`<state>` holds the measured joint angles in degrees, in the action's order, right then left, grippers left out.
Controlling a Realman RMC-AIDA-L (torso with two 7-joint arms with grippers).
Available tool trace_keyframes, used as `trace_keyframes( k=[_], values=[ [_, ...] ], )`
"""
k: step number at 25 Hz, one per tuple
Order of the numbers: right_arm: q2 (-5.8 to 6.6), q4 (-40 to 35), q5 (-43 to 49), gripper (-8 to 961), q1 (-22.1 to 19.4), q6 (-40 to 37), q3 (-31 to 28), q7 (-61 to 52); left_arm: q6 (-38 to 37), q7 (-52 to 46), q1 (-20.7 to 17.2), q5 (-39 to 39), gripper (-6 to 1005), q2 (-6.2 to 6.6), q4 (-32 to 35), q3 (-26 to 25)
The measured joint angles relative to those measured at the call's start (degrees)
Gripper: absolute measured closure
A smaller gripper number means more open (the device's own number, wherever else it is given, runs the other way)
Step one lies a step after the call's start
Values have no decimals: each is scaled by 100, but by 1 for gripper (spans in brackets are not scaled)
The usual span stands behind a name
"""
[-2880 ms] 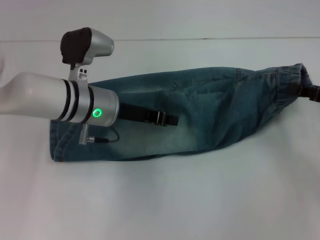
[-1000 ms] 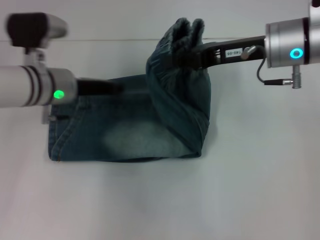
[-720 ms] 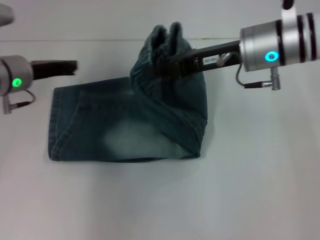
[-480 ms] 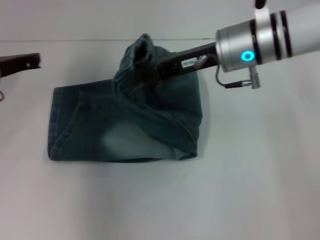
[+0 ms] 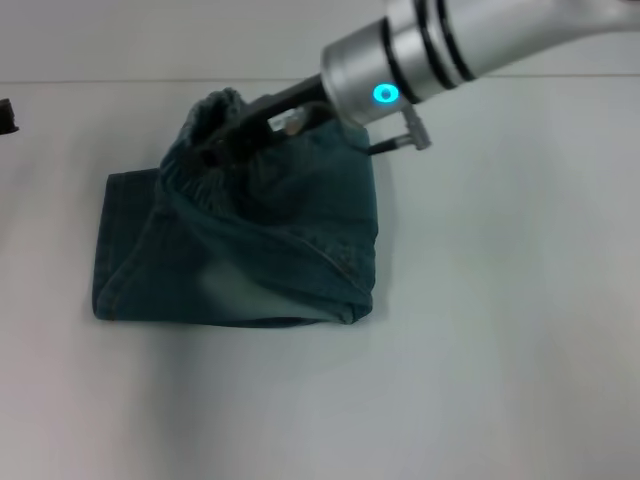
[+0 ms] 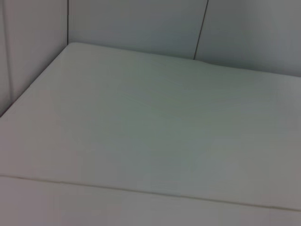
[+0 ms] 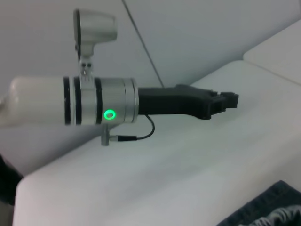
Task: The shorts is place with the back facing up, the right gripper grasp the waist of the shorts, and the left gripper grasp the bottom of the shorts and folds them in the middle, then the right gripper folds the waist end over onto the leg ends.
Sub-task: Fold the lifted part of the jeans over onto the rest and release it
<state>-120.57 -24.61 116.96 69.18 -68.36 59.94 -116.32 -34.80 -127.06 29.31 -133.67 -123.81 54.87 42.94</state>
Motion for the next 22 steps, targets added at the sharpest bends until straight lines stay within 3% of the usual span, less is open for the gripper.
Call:
trace_keyframes(
  k=[9,22],
  values=[
    [-61,-34,-49,880,430,392,920,-4,-51,21,-28,-2,934,-9,-85,62],
    [-64,-251,-110,875,451,741,1291,308,-200,-20,16,-1,934,-21,-179,242]
  ],
)
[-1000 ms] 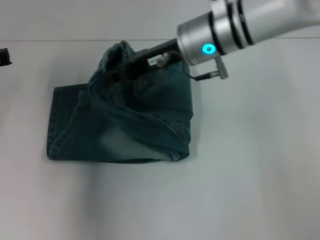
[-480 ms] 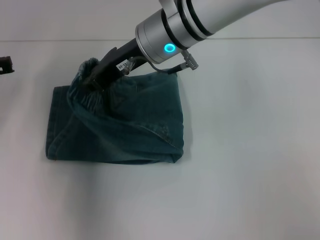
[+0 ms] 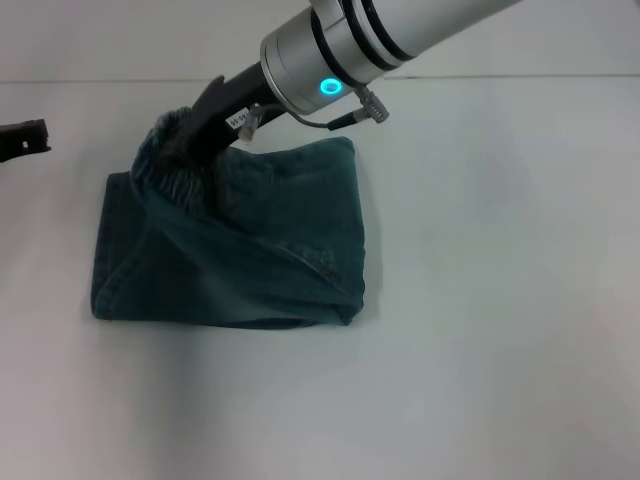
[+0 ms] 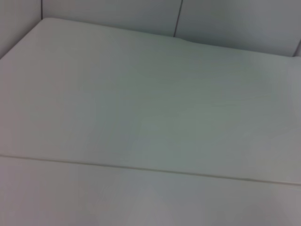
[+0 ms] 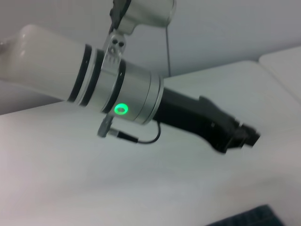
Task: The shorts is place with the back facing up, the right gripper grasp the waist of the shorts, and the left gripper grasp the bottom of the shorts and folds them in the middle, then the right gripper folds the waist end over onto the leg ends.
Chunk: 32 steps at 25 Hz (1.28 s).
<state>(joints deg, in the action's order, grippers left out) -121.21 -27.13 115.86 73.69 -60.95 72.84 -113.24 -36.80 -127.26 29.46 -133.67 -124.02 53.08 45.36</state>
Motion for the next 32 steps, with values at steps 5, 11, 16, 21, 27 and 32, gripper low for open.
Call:
trace_keyframes(
  k=[5,11,16,21,27,32],
  values=[
    [14,-15,-242,874,-32,116,99,825,-59,-1,17,-1,934,-3,-81,51],
    [2,16,-632,738,-66,453,745,1565,-38,10,53,-1,935,6,-250,76],
    [28,-301,-1161,579,-482,664,949,1634,-12,32,53,-1,935,4,-273,83],
    [42,-1540,-1842,426,-1778,753,1139,1703,54,13,44,27,935,-4,-243,68],
    [95,-2481,-2692,356,-3124,678,1304,1734,-21,-2,0,310,910,-20,-82,57],
    [150,-2682,-3250,332,-3978,194,1131,1849,-422,98,-126,750,849,-29,194,66]
  ],
)
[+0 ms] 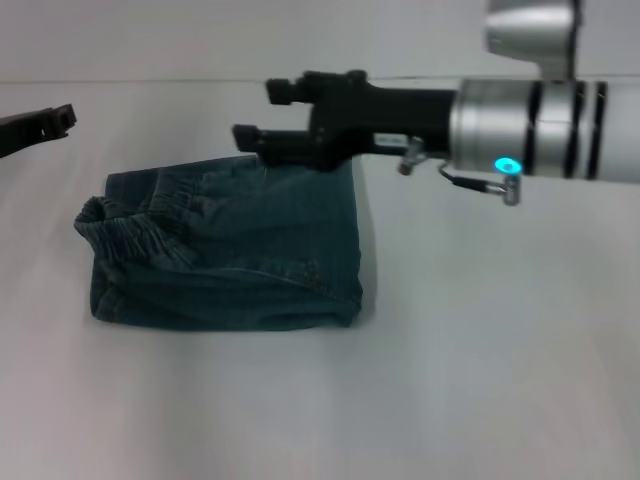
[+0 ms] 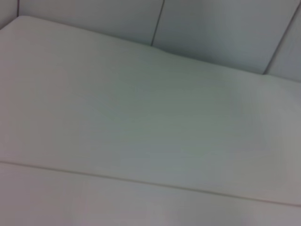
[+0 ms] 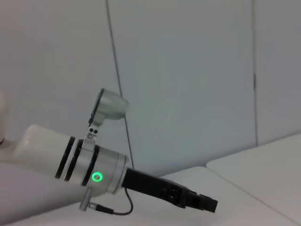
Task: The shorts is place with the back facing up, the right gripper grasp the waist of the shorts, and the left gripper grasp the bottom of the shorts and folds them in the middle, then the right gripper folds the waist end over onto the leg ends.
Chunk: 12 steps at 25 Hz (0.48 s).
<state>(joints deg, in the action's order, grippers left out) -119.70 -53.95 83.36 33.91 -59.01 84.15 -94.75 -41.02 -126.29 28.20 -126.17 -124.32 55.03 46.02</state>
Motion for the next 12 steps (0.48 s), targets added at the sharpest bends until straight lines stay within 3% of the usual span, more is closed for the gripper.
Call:
trace_keyframes(
  k=[5,12],
  values=[
    [4,11,-211,104,-582,-616,-481,355,-716,582,-227,1035,692,-10,190,-110],
    [8,10,-289,7,-1262,-1337,-1105,662,-1906,1584,-509,2295,528,-14,-25,-747]
  ],
)
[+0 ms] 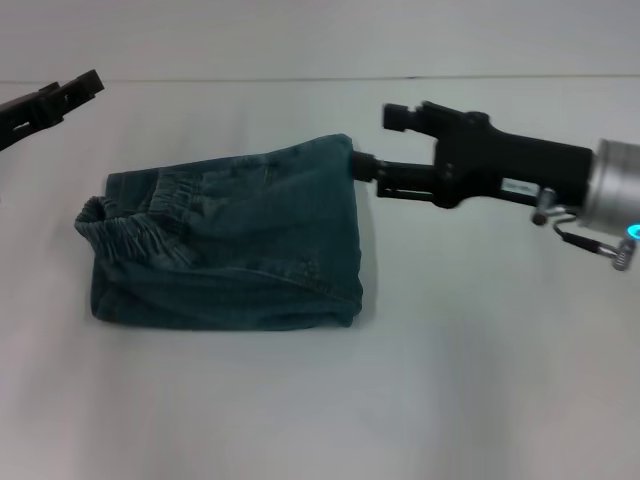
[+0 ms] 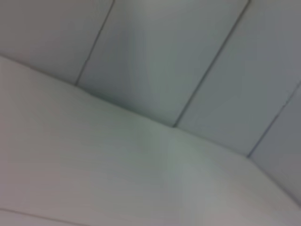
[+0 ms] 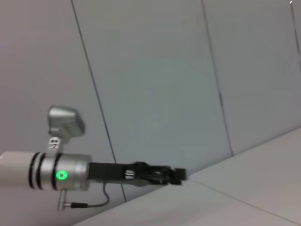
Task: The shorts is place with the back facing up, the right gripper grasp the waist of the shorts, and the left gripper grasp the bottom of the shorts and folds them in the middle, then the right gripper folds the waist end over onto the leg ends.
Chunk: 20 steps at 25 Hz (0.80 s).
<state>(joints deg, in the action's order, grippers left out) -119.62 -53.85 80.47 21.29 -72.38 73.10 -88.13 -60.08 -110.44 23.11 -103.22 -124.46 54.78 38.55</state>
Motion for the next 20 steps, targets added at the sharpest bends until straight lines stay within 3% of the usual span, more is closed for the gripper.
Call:
trace_keyframes(
  k=[6,8,11,14,20],
  values=[
    [12,65,60,8,-471,-533,-466,347,-1064,877,-74,498,419,46,-441,-824],
    [23,77,155,8,-604,-697,-617,421,-1295,1091,-79,514,325,62,-527,-988],
    [27,79,510,8,-679,-1003,-896,433,-1558,1278,-87,507,185,85,-606,-1102],
    [27,83,973,9,-681,-1241,-1135,389,-1698,1357,-90,434,123,90,-659,-1098],
    [18,126,1262,9,-697,-1518,-1345,344,-1861,1426,-74,388,125,98,-717,-1066]
  ],
)
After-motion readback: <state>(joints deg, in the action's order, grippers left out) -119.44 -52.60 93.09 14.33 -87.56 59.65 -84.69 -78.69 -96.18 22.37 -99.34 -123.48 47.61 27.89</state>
